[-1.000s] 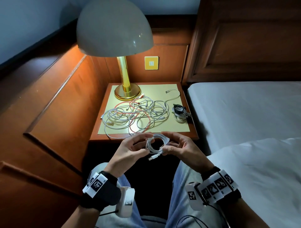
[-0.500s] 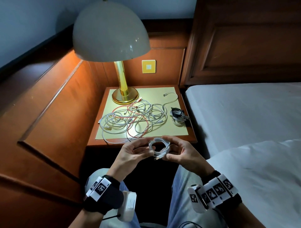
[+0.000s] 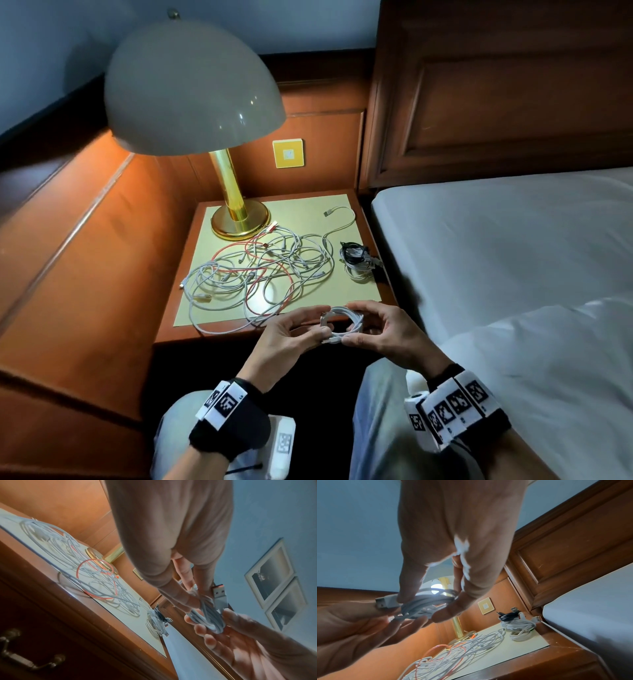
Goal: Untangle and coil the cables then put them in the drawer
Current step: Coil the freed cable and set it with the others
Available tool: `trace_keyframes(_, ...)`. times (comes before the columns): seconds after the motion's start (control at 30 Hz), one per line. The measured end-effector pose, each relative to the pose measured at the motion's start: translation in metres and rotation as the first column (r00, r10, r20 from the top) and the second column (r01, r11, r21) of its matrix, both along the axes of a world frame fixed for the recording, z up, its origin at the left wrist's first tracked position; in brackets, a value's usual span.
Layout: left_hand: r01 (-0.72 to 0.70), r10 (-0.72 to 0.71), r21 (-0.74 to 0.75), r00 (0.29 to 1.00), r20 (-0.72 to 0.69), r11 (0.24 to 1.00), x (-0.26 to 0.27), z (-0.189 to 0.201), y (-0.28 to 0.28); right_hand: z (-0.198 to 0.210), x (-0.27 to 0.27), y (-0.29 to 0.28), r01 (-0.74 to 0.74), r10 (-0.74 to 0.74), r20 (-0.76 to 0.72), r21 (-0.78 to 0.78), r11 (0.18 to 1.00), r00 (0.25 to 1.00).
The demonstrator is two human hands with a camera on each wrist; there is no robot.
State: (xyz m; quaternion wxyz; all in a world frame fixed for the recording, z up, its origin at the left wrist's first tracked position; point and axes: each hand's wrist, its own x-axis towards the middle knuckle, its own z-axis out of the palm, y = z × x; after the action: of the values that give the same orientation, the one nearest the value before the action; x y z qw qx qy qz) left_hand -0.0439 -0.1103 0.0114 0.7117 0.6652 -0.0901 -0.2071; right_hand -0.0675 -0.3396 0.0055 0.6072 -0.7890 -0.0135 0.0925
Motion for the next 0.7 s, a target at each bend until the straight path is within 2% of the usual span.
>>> trace_keyframes(0.13,0.029,-0.028,0.008,0.997,-0.078,1.0,0.027,-0.006,-0.016,-0.007,0.025,-0.017,0.025,-0.022,0.018,-0.149,0.989,1.0)
trace_keyframes(0.33,0.12,-0.114,0.165,0.993,-0.045,0.979,0.073,-0.031,-0.052,-0.038,0.071,-0.039,0.09,-0.079,0.05,-0.3,0.95,0.996)
trace_keyframes(0.53,0.088,-0.145,0.398,0.983,0.113,0.913,0.102,-0.067,-0.077,-0.061,0.096,-0.044,0.128,-0.121,0.044,-0.45,0.884,0.992)
trace_keyframes(0.7,0.035,-0.176,0.55,0.962,0.207,0.835,0.109,-0.076,-0.093,-0.074,0.103,-0.044,0.153,-0.15,0.047,-0.513,0.845,0.988)
